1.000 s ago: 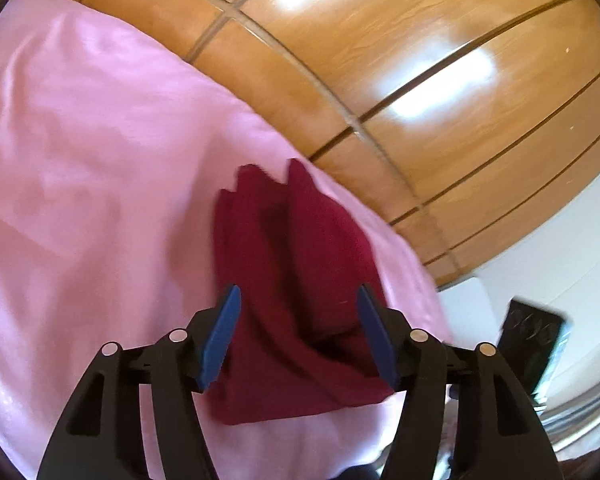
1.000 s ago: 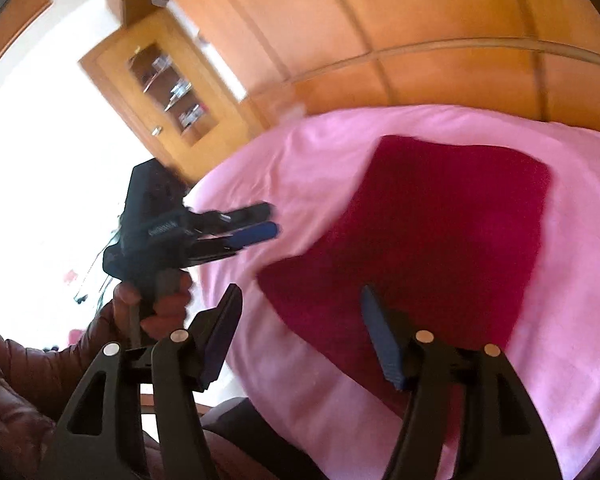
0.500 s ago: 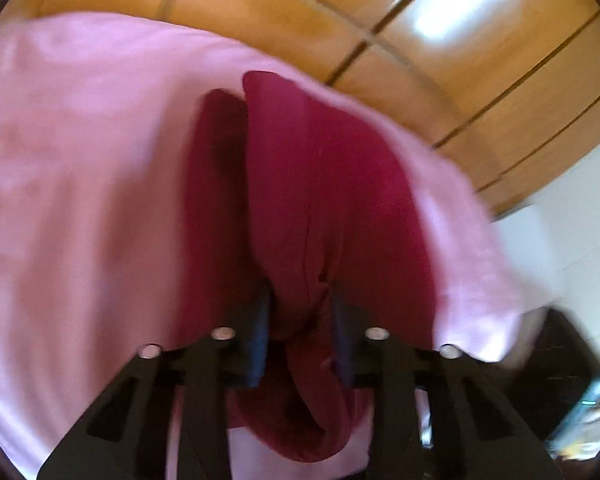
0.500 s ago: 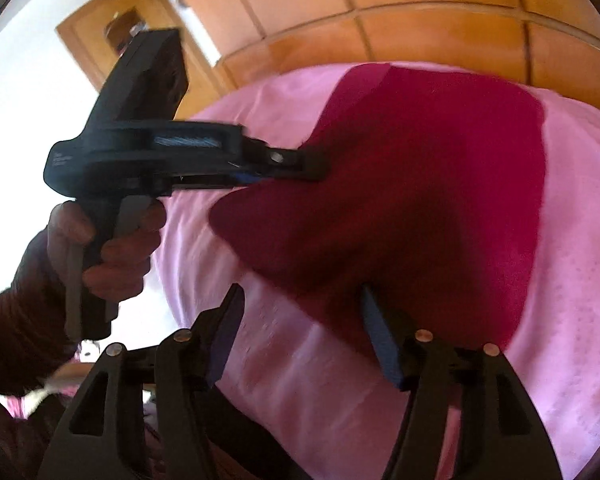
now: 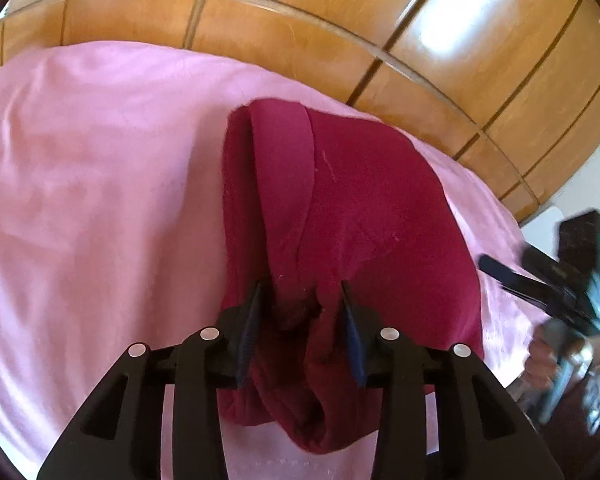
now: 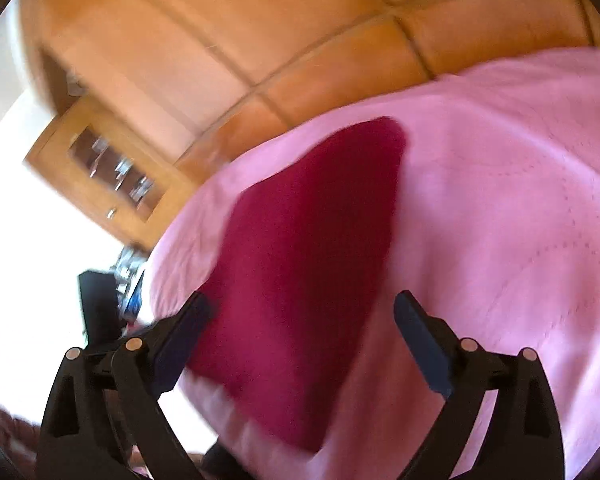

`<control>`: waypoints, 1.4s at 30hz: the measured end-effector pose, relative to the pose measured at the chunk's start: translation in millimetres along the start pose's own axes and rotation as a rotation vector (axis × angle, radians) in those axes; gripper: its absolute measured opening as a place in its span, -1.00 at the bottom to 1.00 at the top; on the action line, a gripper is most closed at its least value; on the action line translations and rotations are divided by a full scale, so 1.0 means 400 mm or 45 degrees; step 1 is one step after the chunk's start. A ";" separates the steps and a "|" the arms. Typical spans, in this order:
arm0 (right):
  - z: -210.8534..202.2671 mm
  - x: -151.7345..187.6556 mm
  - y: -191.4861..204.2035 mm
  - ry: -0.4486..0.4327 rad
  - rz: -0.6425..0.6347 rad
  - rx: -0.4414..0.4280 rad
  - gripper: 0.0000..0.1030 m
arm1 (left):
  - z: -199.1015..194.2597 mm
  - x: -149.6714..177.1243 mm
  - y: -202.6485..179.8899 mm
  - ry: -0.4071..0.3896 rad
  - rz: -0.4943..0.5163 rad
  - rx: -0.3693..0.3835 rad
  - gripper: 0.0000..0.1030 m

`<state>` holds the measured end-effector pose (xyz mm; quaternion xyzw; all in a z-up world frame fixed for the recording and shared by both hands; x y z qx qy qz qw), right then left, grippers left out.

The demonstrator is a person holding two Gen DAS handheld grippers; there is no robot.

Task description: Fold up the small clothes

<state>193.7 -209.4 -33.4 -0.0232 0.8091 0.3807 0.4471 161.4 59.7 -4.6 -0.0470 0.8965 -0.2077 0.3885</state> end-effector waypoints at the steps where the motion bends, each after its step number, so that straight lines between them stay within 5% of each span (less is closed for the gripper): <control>1: 0.034 -0.010 -0.026 0.014 0.047 0.002 0.81 | -0.008 -0.004 0.014 -0.018 -0.007 -0.023 0.05; 2: 0.073 -0.015 -0.033 0.031 0.078 0.003 0.81 | -0.011 -0.005 0.024 -0.037 0.008 -0.073 0.41; 3: 0.105 -0.016 -0.045 0.049 0.098 0.005 0.81 | -0.010 -0.007 0.034 -0.058 0.033 -0.131 0.53; 6: 0.197 0.008 -0.055 0.120 0.152 -0.041 0.80 | 0.017 0.009 0.061 -0.002 0.028 -0.122 0.53; 7: 0.223 0.013 -0.055 0.130 0.159 -0.060 0.76 | 0.036 0.021 0.067 0.032 0.017 -0.105 0.47; 9: 0.242 0.017 -0.044 0.141 0.134 -0.071 0.36 | 0.052 0.042 0.066 0.067 0.004 -0.012 -0.08; 12: 0.214 0.005 -0.031 0.123 0.099 -0.066 -0.12 | 0.052 0.034 0.050 0.047 0.034 0.057 -0.34; 18: 0.097 -0.056 0.029 -0.034 -0.044 -0.088 -0.21 | 0.074 -0.029 -0.014 0.033 0.109 0.216 -0.46; 23: -0.079 -0.172 -0.026 -0.238 -0.089 -0.021 -0.21 | 0.172 -0.114 -0.189 -0.008 0.220 0.390 -0.46; 28: -0.199 -0.251 -0.204 -0.367 -0.013 0.189 -0.21 | 0.358 -0.149 -0.407 0.061 0.343 0.481 -0.46; 34: -0.264 -0.245 -0.487 -0.291 0.125 0.425 -0.13 | 0.580 -0.064 -0.574 0.253 0.497 0.439 -0.46; 36: -0.239 -0.211 -0.565 -0.209 0.196 0.508 0.12 | 0.620 -0.033 -0.586 0.251 0.552 0.397 -0.38; 38: -0.241 -0.180 -0.615 -0.247 0.273 0.520 0.40 | 0.621 -0.033 -0.587 0.222 0.545 0.394 -0.37; 42: -0.259 -0.174 -0.602 -0.280 0.280 0.575 0.71 | 0.578 -0.040 -0.591 0.204 0.545 0.354 -0.24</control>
Point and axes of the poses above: each gripper's, at about its wrist camera, not at the fingertips, and z roughly the way its jaws point, y to its left, x to its underside, the point moved 3 cm from there along z, roughly the way its jaws point, and after that the axes turned 14 degrees about -y, right-handed, at the moved point
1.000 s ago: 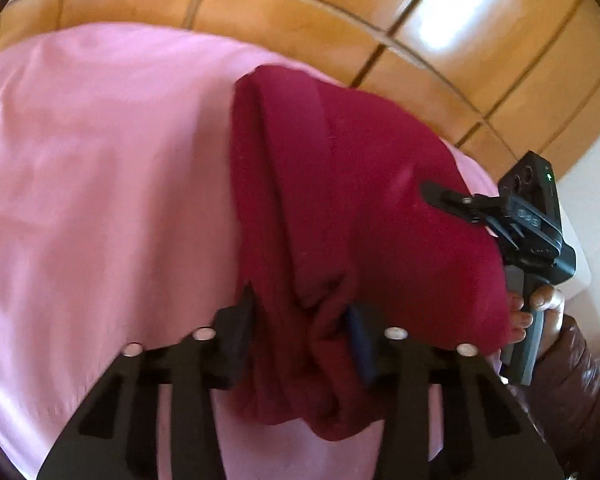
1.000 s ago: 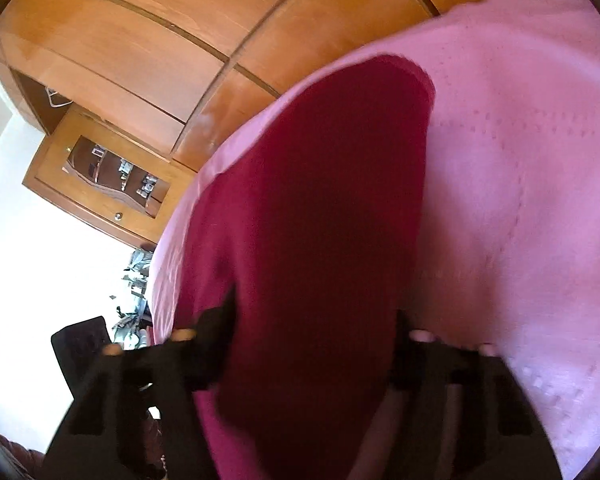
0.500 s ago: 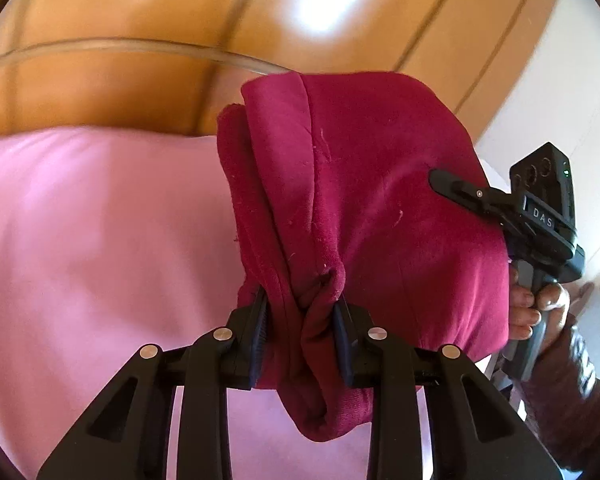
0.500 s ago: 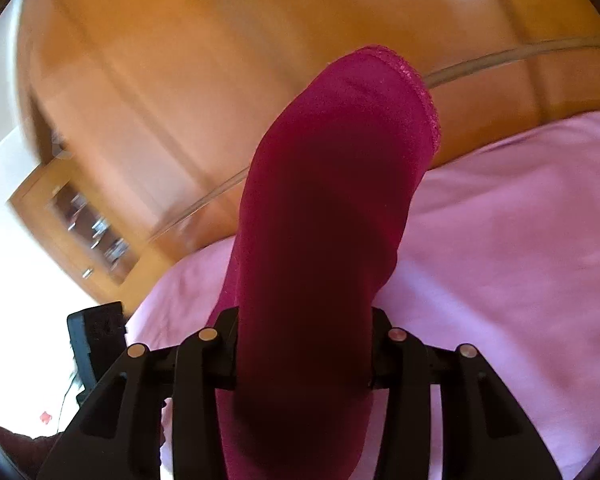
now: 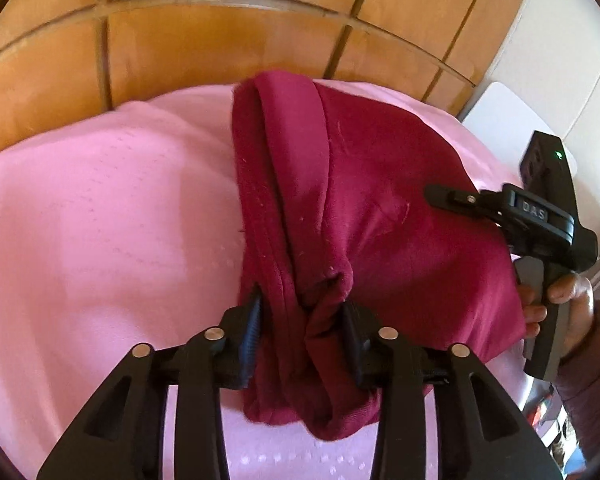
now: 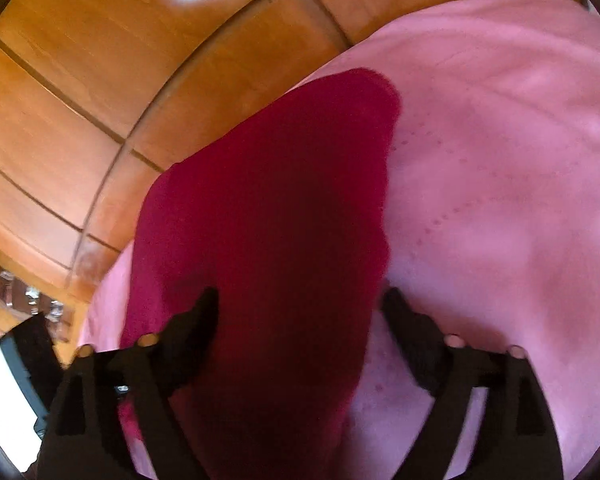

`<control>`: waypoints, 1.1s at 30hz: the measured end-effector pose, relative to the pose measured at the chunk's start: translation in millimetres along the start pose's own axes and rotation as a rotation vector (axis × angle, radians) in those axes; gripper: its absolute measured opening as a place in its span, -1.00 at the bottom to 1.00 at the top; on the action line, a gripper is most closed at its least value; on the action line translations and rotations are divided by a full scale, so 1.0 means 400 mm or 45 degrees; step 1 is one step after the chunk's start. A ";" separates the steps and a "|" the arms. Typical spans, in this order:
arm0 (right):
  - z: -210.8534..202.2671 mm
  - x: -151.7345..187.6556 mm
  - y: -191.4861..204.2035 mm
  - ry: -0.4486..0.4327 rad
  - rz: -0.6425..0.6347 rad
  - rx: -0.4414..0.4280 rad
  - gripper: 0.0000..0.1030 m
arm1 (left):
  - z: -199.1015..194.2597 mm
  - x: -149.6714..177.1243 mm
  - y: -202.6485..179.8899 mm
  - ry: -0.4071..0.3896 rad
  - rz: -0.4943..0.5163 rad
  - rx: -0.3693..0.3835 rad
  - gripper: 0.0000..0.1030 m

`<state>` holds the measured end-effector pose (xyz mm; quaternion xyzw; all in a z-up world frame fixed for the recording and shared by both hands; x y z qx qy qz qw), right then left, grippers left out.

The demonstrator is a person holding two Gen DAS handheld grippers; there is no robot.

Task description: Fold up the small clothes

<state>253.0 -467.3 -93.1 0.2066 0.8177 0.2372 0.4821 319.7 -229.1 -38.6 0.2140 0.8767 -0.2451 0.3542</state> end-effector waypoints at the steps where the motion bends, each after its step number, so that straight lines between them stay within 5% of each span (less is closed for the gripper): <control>1: -0.022 0.000 0.015 -0.029 -0.044 0.041 0.71 | -0.036 0.002 0.001 -0.032 -0.003 -0.021 -0.24; 4: -0.114 -0.016 0.046 -0.151 -0.169 0.135 0.67 | -0.099 -0.012 0.007 -0.131 -0.029 -0.072 -0.19; 6: -0.184 -0.013 0.058 -0.210 -0.236 0.177 0.21 | -0.133 -0.003 -0.003 -0.177 -0.005 -0.129 -0.19; 9: -0.254 0.029 0.114 -0.261 -0.306 0.133 -0.06 | -0.126 0.021 -0.028 -0.165 0.078 -0.196 -0.19; 12: -0.251 0.101 0.161 -0.204 -0.387 0.122 -0.12 | -0.104 0.060 -0.018 -0.098 0.093 -0.289 -0.19; 15: -0.145 0.187 0.178 -0.051 -0.497 0.270 -0.09 | -0.093 0.095 0.012 -0.053 0.064 -0.321 -0.16; 17: -0.125 0.210 0.192 -0.085 -0.549 0.344 -0.09 | -0.111 0.094 0.010 -0.074 0.047 -0.334 -0.14; 20: -0.150 0.197 0.208 -0.105 -0.468 0.318 0.20 | -0.175 0.089 -0.001 -0.139 0.055 -0.357 -0.10; 23: -0.196 0.201 0.243 -0.186 -0.455 0.296 0.50 | -0.257 0.090 -0.017 -0.238 0.059 -0.375 0.38; 27: -0.264 0.217 0.281 -0.289 -0.438 0.309 0.87 | -0.352 0.098 -0.042 -0.333 0.038 -0.412 0.59; 33: -0.323 0.264 0.305 -0.347 -0.408 0.412 0.95 | -0.421 0.124 -0.080 -0.395 0.059 -0.490 0.85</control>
Point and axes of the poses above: each gripper's, at about its wrist camera, not at the fingertips, and z roughly the way its jaws point, y to its left, x to its underside, the point moved 3 cm from there along z, roughly the way its jaws point, and after that the axes turned 14 degrees about -y, right-handed, at the moved point
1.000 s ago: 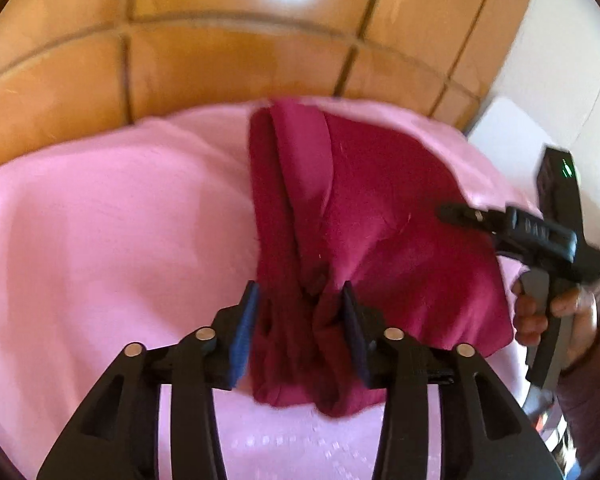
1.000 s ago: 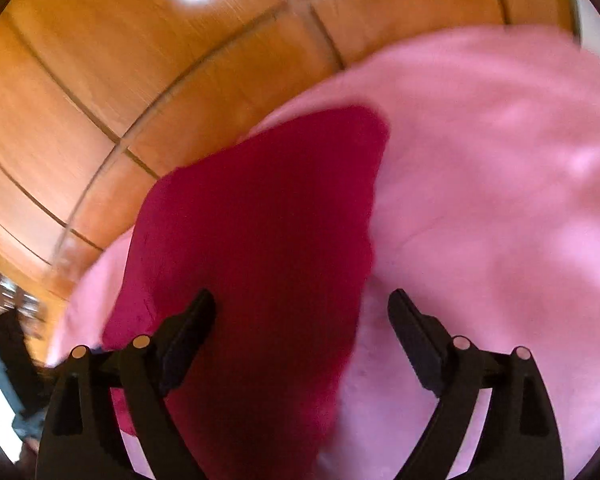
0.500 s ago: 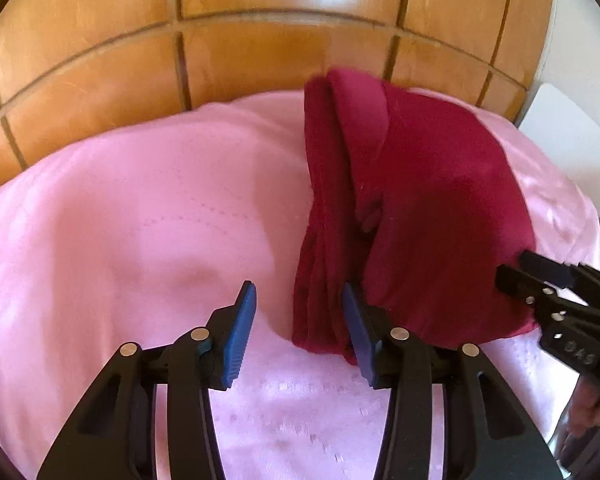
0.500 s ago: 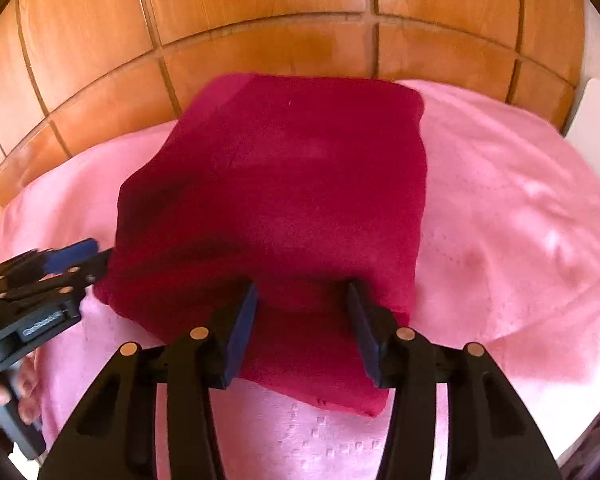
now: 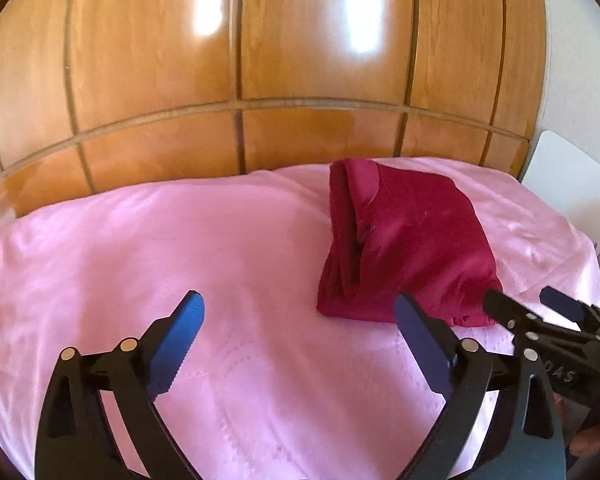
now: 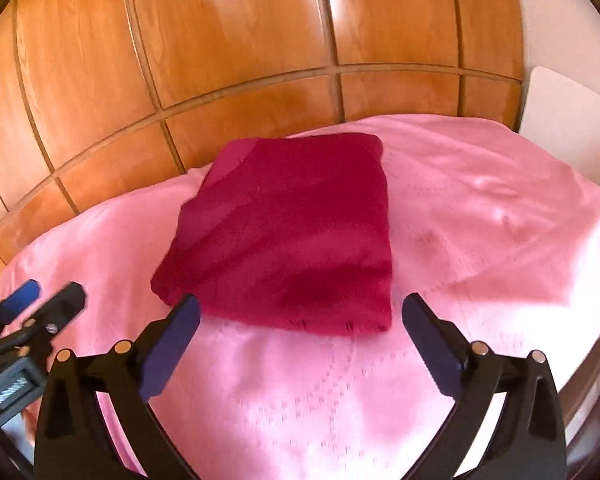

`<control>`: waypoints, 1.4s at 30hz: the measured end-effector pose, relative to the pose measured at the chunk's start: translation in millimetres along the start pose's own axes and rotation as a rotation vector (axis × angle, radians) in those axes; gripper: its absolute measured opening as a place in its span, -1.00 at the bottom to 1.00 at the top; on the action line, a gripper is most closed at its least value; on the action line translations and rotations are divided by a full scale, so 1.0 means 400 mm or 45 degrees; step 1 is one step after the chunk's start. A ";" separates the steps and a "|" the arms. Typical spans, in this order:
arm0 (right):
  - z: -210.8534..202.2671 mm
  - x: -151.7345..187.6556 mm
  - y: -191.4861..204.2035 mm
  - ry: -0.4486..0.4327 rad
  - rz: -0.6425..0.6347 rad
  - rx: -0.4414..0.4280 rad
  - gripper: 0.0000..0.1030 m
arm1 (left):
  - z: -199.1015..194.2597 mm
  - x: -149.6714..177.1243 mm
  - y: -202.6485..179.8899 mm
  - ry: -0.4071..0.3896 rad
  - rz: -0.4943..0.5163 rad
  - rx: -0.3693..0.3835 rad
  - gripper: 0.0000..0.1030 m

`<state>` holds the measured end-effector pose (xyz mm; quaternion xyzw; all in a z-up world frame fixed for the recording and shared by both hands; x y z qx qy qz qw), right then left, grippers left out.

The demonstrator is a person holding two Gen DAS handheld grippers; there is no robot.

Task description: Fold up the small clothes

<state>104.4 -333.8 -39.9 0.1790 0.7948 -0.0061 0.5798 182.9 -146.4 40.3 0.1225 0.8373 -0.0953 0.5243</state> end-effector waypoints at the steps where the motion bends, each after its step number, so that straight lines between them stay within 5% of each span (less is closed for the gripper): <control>1: -0.005 0.005 0.002 0.003 -0.007 0.015 0.95 | -0.011 0.003 0.000 -0.006 0.004 -0.009 0.87; 12: -0.045 0.020 0.030 -0.086 -0.101 0.125 0.96 | -0.052 0.027 0.003 -0.010 -0.010 -0.065 0.93; 42: -0.049 0.027 0.030 -0.098 -0.124 0.119 0.96 | -0.061 0.037 0.015 -0.002 -0.024 -0.099 0.93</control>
Point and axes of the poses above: each gripper's, at about its wrist camera, not at the fingertips, and z roughly the way its jaws point, y to its left, x to its underside, the point moved 3 cm from there along z, roughly the way its jaws point, and after that the axes turned 14 degrees about -y, right-handed, at the moved point
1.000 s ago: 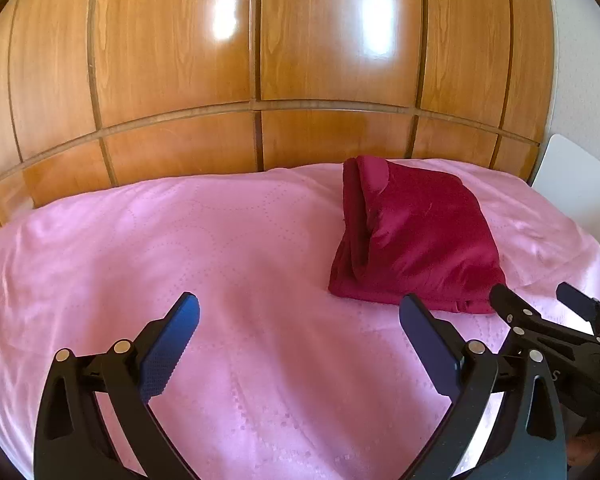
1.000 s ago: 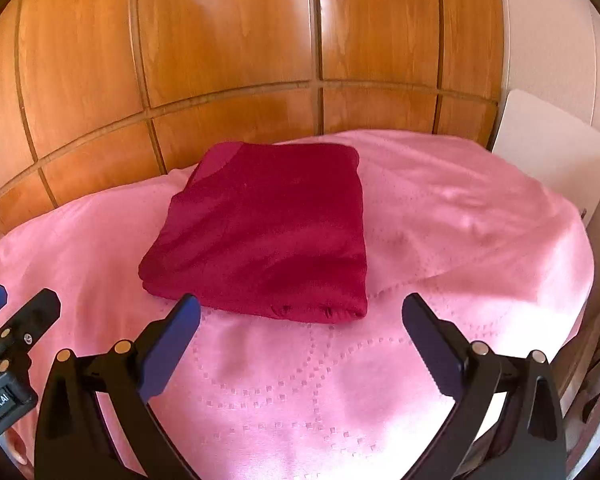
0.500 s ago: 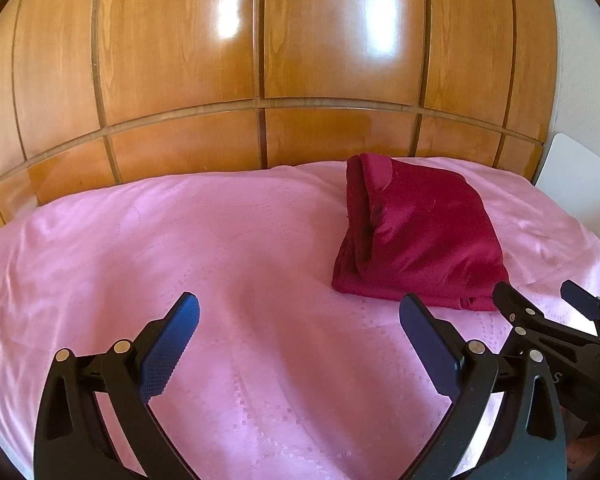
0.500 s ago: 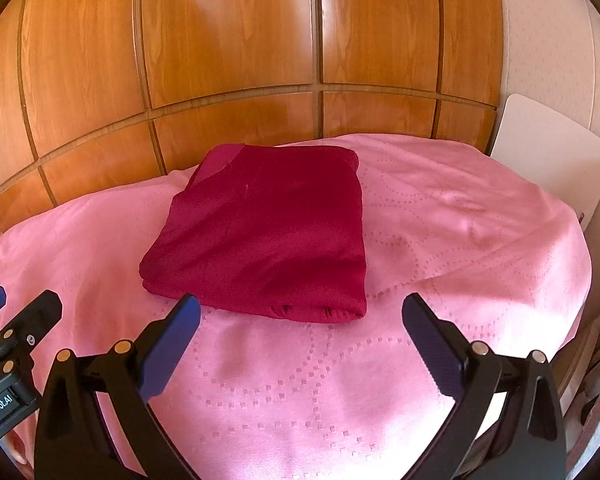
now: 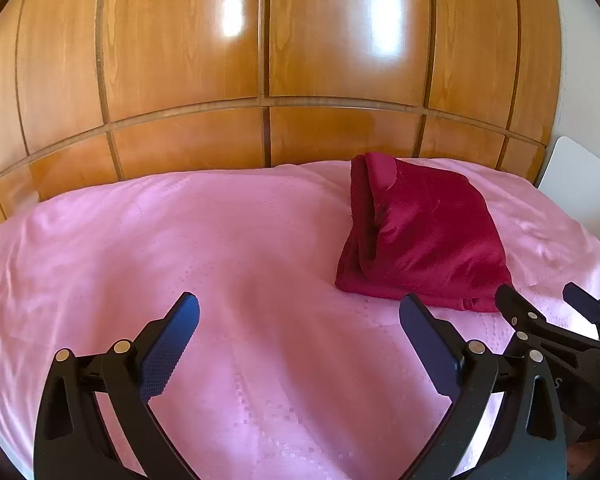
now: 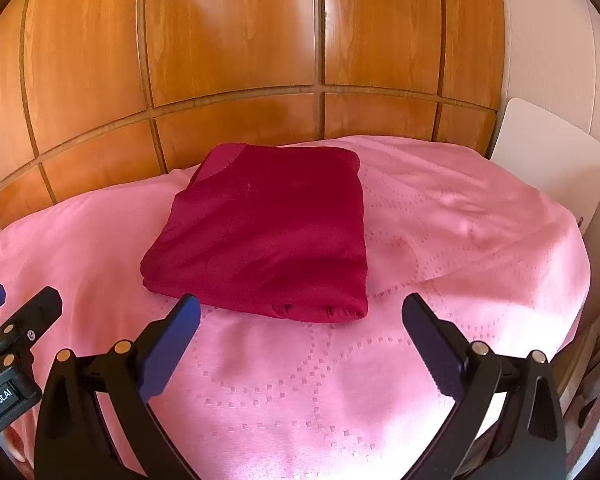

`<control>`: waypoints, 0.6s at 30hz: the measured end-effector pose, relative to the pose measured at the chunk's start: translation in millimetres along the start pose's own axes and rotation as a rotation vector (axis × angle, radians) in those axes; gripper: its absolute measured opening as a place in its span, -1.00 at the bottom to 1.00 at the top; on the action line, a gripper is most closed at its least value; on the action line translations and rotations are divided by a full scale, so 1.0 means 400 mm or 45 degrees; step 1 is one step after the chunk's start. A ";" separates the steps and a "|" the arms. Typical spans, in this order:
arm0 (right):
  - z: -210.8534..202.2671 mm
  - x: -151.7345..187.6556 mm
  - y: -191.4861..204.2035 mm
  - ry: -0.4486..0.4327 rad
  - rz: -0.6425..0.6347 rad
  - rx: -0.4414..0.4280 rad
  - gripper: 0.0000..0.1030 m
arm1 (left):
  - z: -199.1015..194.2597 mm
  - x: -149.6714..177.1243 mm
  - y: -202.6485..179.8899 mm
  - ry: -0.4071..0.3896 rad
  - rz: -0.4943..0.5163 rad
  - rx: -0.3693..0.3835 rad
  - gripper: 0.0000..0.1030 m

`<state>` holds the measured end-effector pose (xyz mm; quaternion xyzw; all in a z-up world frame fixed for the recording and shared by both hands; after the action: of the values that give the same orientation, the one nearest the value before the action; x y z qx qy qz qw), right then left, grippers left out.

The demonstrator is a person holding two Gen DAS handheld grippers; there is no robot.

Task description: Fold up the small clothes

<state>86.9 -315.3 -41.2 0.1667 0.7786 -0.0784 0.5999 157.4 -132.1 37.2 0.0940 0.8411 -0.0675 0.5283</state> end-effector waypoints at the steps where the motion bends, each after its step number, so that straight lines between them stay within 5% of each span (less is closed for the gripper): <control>1: 0.000 0.000 0.000 0.000 -0.001 -0.002 0.96 | 0.001 0.000 0.001 -0.001 0.000 -0.001 0.93; 18: 0.008 -0.001 -0.001 0.006 0.002 -0.009 0.96 | 0.005 0.003 -0.006 0.007 -0.001 -0.021 0.93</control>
<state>89.6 -316.6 -41.5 0.1654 0.7801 -0.0747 0.5988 158.1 -134.7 35.4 0.0894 0.8431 -0.0606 0.5268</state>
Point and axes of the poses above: each gripper's, at about its wrist camera, not at the fingertips, and z roughly the way its jaws point, y to its left, x to its underside, the point moved 3 cm from there along z, roughly the way its jaws point, and after that the axes turned 14 degrees about -y, right-handed, at the moved point
